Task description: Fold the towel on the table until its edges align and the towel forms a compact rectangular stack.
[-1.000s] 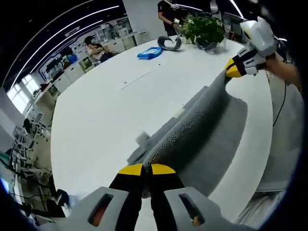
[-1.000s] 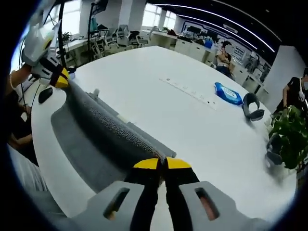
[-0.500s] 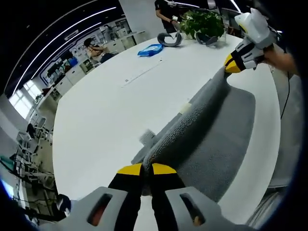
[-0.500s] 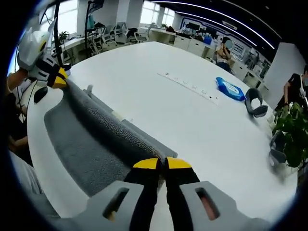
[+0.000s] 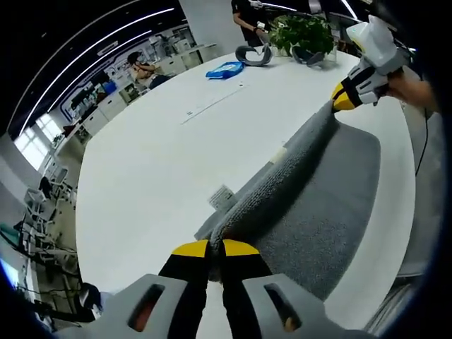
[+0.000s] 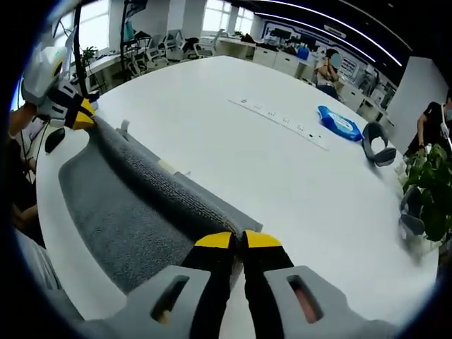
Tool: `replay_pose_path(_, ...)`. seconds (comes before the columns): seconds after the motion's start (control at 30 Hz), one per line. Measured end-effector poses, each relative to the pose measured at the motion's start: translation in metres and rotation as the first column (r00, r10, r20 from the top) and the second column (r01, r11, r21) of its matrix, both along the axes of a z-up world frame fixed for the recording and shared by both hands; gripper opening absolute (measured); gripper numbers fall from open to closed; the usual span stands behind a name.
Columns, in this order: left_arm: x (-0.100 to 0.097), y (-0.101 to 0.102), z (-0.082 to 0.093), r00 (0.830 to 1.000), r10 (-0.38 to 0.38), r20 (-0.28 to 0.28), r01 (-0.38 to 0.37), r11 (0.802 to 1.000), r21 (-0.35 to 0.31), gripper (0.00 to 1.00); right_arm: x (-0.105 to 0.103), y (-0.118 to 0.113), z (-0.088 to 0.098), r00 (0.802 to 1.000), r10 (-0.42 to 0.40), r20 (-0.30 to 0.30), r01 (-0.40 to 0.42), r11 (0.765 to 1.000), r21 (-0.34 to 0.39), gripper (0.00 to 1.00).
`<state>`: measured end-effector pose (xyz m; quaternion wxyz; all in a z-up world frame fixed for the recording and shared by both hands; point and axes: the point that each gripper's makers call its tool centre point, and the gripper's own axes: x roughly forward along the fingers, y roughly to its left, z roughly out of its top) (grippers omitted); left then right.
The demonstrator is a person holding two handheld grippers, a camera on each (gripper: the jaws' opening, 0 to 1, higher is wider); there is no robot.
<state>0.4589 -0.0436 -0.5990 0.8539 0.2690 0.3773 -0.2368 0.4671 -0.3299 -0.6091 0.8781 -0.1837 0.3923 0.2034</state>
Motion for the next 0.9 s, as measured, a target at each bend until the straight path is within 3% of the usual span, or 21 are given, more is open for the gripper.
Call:
replay_pose_path(0.33, 0.017, 0.002, -0.017, 1.0, 0.013, 0.014, -0.013, 1.0, 0.014, 0.07, 0.007, -0.002, -0.013, 1.0, -0.025, -0.005, 0.025, 1.0, -0.01, 0.06)
replay_pose_path(0.47, 0.023, 0.004, -0.021, 0.998, 0.036, 0.047, -0.037, 0.999, 0.014, 0.08, 0.009, -0.004, -0.016, 0.999, -0.048, -0.002, 0.048, 0.999, -0.001, 0.07)
replay_pose_path(0.63, 0.024, 0.002, -0.023, 0.998, 0.038, 0.051, -0.038, 0.999, 0.003, 0.13, 0.011, -0.006, -0.016, 0.997, -0.074, 0.012, 0.074, 0.997, 0.012, 0.17)
replay_pose_path(0.9, 0.025, -0.001, -0.014, 0.997, 0.023, 0.075, -0.02, 0.999, -0.043, 0.15, -0.011, -0.012, -0.009, 0.993, -0.122, 0.009, 0.121, 0.99, 0.072, 0.18)
